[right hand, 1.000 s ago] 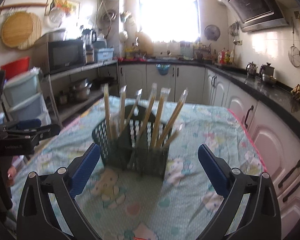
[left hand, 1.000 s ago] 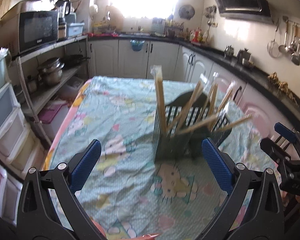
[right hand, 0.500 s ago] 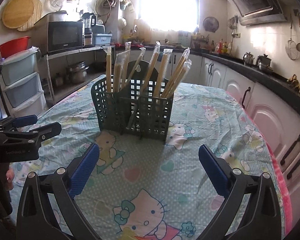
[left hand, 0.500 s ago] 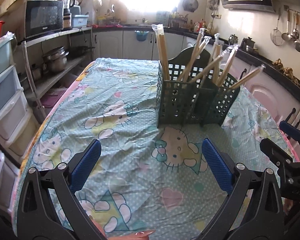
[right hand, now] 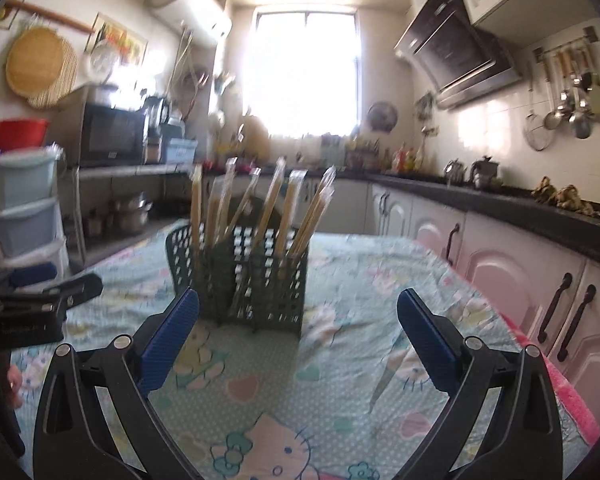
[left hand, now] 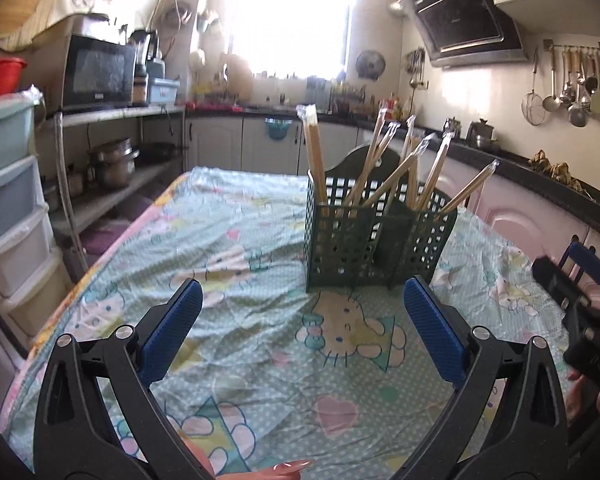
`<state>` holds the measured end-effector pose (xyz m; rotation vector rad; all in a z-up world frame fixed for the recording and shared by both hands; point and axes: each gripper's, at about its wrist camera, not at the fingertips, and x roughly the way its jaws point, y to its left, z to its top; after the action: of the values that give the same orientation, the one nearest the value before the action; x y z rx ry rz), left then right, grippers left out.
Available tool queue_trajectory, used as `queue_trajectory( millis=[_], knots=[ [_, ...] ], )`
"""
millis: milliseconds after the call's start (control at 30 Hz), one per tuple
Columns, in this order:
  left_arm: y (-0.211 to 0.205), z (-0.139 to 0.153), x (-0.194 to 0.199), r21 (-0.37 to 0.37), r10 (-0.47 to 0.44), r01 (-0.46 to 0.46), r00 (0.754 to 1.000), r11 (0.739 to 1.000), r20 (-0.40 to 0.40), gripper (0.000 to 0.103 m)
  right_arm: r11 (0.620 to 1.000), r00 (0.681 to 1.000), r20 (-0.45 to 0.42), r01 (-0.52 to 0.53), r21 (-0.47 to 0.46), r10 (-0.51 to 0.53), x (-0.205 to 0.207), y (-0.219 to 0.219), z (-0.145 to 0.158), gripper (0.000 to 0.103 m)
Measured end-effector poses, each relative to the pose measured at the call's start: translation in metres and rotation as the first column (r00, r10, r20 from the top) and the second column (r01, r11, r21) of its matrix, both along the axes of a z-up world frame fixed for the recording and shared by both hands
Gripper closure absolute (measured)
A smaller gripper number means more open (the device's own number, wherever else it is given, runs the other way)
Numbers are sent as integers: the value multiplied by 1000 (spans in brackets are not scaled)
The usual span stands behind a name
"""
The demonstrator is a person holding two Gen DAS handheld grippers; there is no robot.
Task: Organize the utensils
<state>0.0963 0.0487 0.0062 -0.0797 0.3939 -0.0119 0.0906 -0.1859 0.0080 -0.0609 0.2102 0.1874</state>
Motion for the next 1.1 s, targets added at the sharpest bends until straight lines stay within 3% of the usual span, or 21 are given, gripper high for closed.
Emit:
queue_trajectory(
  millis=[200,467,1100],
  knots=[
    [-7,-1,-7,21,-23,22,997,1000,67,10,999,997,59,40,31,-41,-6,-8,-5,6],
    [-8,-7,-10,7,-30,30,995,1000,92,10,998,993,109,31,46,-35,-17,-10,-6,6],
    [-2,-6,-14,-17,-15,17,993,1000,121,10,999,992,120,26,30,-29,-25,-3,-6,6]
  ],
)
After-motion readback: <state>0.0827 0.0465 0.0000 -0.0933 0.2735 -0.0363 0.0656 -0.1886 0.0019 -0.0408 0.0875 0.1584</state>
